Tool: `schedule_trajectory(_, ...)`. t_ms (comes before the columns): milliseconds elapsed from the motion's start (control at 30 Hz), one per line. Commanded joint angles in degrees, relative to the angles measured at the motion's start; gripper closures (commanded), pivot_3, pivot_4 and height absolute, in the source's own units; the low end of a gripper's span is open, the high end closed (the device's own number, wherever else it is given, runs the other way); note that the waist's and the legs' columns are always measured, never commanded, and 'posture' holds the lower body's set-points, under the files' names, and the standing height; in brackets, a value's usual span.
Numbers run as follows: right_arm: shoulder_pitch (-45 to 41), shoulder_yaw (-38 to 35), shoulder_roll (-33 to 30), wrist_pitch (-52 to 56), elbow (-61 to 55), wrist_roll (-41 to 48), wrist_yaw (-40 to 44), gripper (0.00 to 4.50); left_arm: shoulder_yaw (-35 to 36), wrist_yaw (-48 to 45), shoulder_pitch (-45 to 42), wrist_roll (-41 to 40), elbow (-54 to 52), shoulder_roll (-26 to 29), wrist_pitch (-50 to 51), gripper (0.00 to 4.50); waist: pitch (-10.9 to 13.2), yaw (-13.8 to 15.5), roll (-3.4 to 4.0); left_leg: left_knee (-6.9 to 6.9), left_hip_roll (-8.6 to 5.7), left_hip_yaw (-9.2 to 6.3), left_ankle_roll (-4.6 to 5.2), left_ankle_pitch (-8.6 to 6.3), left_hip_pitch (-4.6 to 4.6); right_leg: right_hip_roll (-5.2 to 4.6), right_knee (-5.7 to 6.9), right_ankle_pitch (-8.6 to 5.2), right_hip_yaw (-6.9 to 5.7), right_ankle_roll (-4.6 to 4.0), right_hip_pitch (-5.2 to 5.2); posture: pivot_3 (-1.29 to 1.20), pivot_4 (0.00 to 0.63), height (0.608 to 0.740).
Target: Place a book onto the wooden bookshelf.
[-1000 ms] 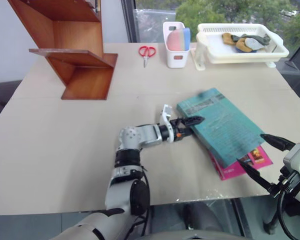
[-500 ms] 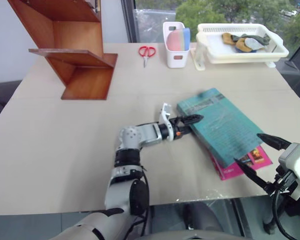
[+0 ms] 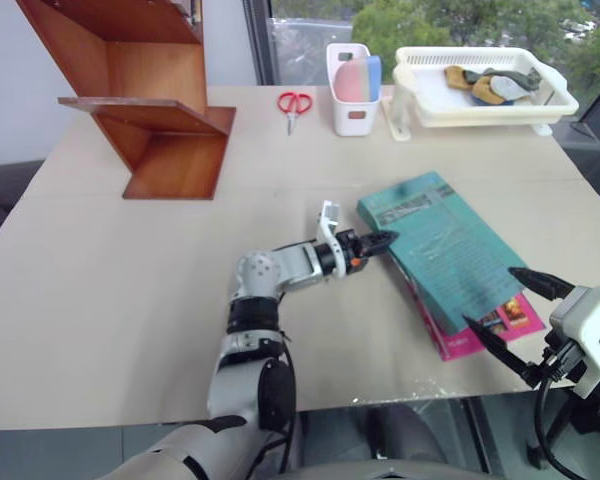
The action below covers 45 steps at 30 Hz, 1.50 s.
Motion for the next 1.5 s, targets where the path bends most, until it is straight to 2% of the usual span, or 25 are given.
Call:
schedule_trajectory(33, -0.82, 0.02, 0.77, 0.41, -1.28, -0.91, 0.79, 0.0, 0.41, 0.33, -1.03, -0.66, -1.19, 1.6, 0.79, 4.29, 0.0, -0.03, 0.0, 0.0, 0.0, 0.0, 0.0, 0.0, 0.0, 0.0, 0.0, 0.0, 0.0, 0.0, 0.0, 0.0, 0.15, 0.74)
schedule_trajectory(233, -3.11, 1.46, 1.99, 0.43, -0.33, -1.55, 2.57, 0.0, 2.08, -3.39, -0.72, -2.23, -3.44, 6.85, -2.03, 4.29, 0.0, -0.46, 0.01, 0.0, 0.02, 0.0, 0.0, 0.0, 0.03, 0.02, 0.04, 0.0, 0.01, 0.0, -0.01, 0.0, 0.15, 0.74)
schedule_trajectory(500, -13.54, 8.86, 0.93, -0.13, 5.99, -3.4, 6.08, 0.0, -1.3, -14.78, -0.83, 1.06, -10.72, 20.05, -12.33, 4.29, 0.01, -0.29, -0.01, 0.0, 0.03, 0.06, -0.01, 0.0, 0.09, 0.02, 0.08, 0.01, 0.05, -0.02, 0.0, 0.0, 0.15, 0.74)
schedule_trajectory(633, -21.94, 14.09, 0.22, 0.07, 10.72, -4.2, 8.28, 0.0, -6.9, -20.87, -0.88, 10.31, -16.26, 28.0, -26.05, 4.29, 0.01, -0.29, -0.01, -0.01, 0.04, 0.1, -0.01, 0.01, 0.08, 0.0, 0.07, 0.01, 0.06, -0.02, 0.0, 0.0, 0.15, 0.74)
schedule_trajectory(733, -26.72, 17.47, 0.16, -0.83, 14.14, -4.72, 10.72, 0.0, -12.62, -24.67, 1.23, 21.65, -19.85, 33.36, -42.42, 4.29, 0.0, -0.28, 0.02, -0.02, 0.05, 0.14, -0.02, 0.01, 0.13, 0.01, 0.08, 0.01, 0.09, -0.03, 0.0, 0.0, 0.15, 0.74)
schedule_trajectory(833, -29.3, 19.29, 0.41, -3.26, 18.15, -6.38, 13.29, 0.0, -22.31, -35.18, 7.11, 34.52, -25.39, 44.69, -58.57, 4.29, 0.0, -0.26, 0.01, -0.1, 0.06, 0.24, -0.02, 0.0, 0.12, 0.01, 0.03, 0.01, 0.17, -0.04, -0.03, 0.0, 0.15, 0.74)
schedule_trajectory(900, -30.41, 19.89, 1.23, -5.1, 20.32, -6.82, 14.64, 0.0, -22.06, -37.77, 9.66, 35.02, -28.2, 48.68, -60.32, 4.29, 0.0, -0.22, 0.02, -0.1, 0.06, 0.32, -0.02, 0.0, 0.11, -0.03, -0.03, 0.01, 0.19, -0.04, -0.03, 0.0, 0.15, 0.74)
schedule_trajectory(967, -32.19, 21.31, 1.77, -6.47, 22.85, -8.01, 15.4, 0.0, -19.01, -37.37, 8.75, 34.39, -27.84, 50.36, -62.79, 4.29, 0.01, -0.18, 0.02, -0.15, 0.07, 0.39, -0.02, -0.01, 0.13, -0.06, -0.04, 0.01, 0.21, -0.04, -0.04, 0.0, 0.15, 0.74)
schedule_trajectory(1100, -36.87, 25.02, 3.45, -8.02, 26.2, -9.08, 17.27, 0.0, -15.19, -36.53, -0.35, 36.6, -23.83, 54.81, -69.79, 4.29, 0.25, -0.23, -0.05, -0.08, 0.16, 0.3, 0.0, 0.0, 0.1, 0.08, 0.09, 0.01, 0.14, -0.04, -0.11, 0.0, 0.15, 0.74)
schedule_trajectory(1267, -40.33, 26.95, 4.95, -8.85, 28.92, -10.23, 17.92, 0.0, -21.07, -36.89, -12.75, 49.63, -21.47, 60.5, -81.65, 4.29, 0.31, 0.29, -0.16, 0.01, 0.1, 0.38, 0.01, -0.01, 0.03, 0.01, 0.02, 0.01, 0.17, -0.01, -0.08, 0.0, 0.15, 0.74)
schedule_trajectory(1367, -42.18, 28.0, 5.62, -9.23, 30.15, -10.92, 18.59, 0.0, -23.46, -37.8, -20.73, 52.51, -21.04, 60.68, -81.91, 4.29, 0.32, 1.04, -0.16, 0.01, 0.09, 0.39, 0.01, -0.01, 0.0, 0.02, 0.01, 0.01, 0.17, 0.0, -0.09, 0.0, 0.15, 0.74)
schedule_trajectory(1433, -42.78, 28.47, 5.88, -9.24, 30.43, -11.32, 18.6, 0.0, -24.85, -39.51, -23.21, 53.78, -19.57, 60.98, -84.67, 4.29, 0.32, 1.16, -0.13, -0.01, 0.11, 0.37, 0.01, -0.01, 0.01, 0.04, 0.03, 0.0, 0.14, -0.01, -0.11, 0.0, 0.15, 0.74)
schedule_trajectory(1500, -44.17, 28.36, 6.67, -9.85, 31.4, -11.13, 18.68, 0.0, -26.45, -43.14, -25.74, 55.27, -17.24, 62.79, -82.76, 4.29, 0.33, 1.08, -0.11, -0.02, 0.11, 0.38, 0.01, -0.01, 0.04, 0.05, 0.04, 0.0, 0.16, -0.01, -0.11, 0.0, 0.15, 0.74)
